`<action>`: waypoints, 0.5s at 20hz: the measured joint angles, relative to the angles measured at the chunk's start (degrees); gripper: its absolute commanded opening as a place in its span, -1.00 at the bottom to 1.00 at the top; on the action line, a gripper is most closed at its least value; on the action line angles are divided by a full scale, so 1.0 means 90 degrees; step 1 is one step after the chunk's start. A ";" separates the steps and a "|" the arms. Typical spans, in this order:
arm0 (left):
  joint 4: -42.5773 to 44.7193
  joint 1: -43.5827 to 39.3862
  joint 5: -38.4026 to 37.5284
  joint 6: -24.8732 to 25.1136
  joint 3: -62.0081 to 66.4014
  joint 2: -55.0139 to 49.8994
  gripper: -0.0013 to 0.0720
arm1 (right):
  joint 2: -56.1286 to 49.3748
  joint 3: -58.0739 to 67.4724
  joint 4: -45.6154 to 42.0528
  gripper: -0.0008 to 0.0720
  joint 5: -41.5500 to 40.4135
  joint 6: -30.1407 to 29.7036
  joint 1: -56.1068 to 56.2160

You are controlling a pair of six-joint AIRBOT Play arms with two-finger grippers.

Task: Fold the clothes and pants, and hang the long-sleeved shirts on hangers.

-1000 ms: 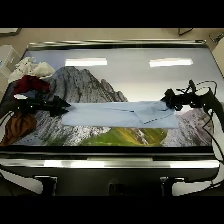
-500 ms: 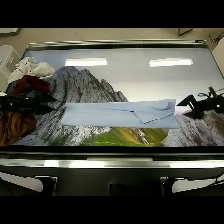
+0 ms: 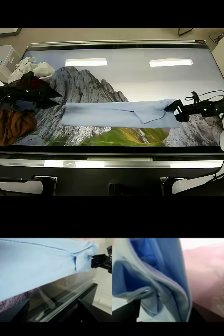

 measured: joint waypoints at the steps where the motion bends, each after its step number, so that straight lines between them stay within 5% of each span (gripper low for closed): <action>1: 0.0002 -0.0158 0.0029 0.0000 0.0000 0.0029 0.81 | -0.0015 -0.0007 0.0007 -0.01 -0.0058 -0.0075 0.0102; 2: 0.0002 -0.0335 0.0102 -0.0002 0.0000 0.0056 0.81 | -0.0036 -0.0017 0.0015 -0.65 -0.0107 -0.0117 0.0194; 3: 0.0005 -0.0522 0.0182 -0.0002 0.0000 0.0073 0.81 | -0.0036 -0.0027 -0.0041 -0.84 -0.0124 -0.0151 0.0282; 5: 0.0002 -0.0896 0.0457 0.0000 0.0000 0.0092 0.66 | 0.0066 -0.0024 0.0056 -0.84 -0.0119 -0.0177 0.0391; 6: 0.0007 -0.1090 0.0658 0.0007 0.0000 0.0090 0.09 | 0.0182 -0.0022 0.0180 -0.85 -0.0056 -0.0180 0.0432; 7: 0.0005 -0.1307 0.0894 0.0022 0.0000 0.0078 -0.69 | 0.0325 -0.0017 0.0316 -0.85 -0.0017 -0.0187 0.0461; 8: 0.0005 -0.1569 0.1192 0.0027 -0.0017 0.0049 -0.89 | 0.0508 -0.0015 0.0432 -0.85 0.0024 -0.0202 0.0486; 10: 0.0002 -0.2178 0.1943 0.0049 -0.0075 -0.0044 -0.89 | 0.0952 -0.0012 0.0746 -0.85 0.0129 -0.0199 0.0505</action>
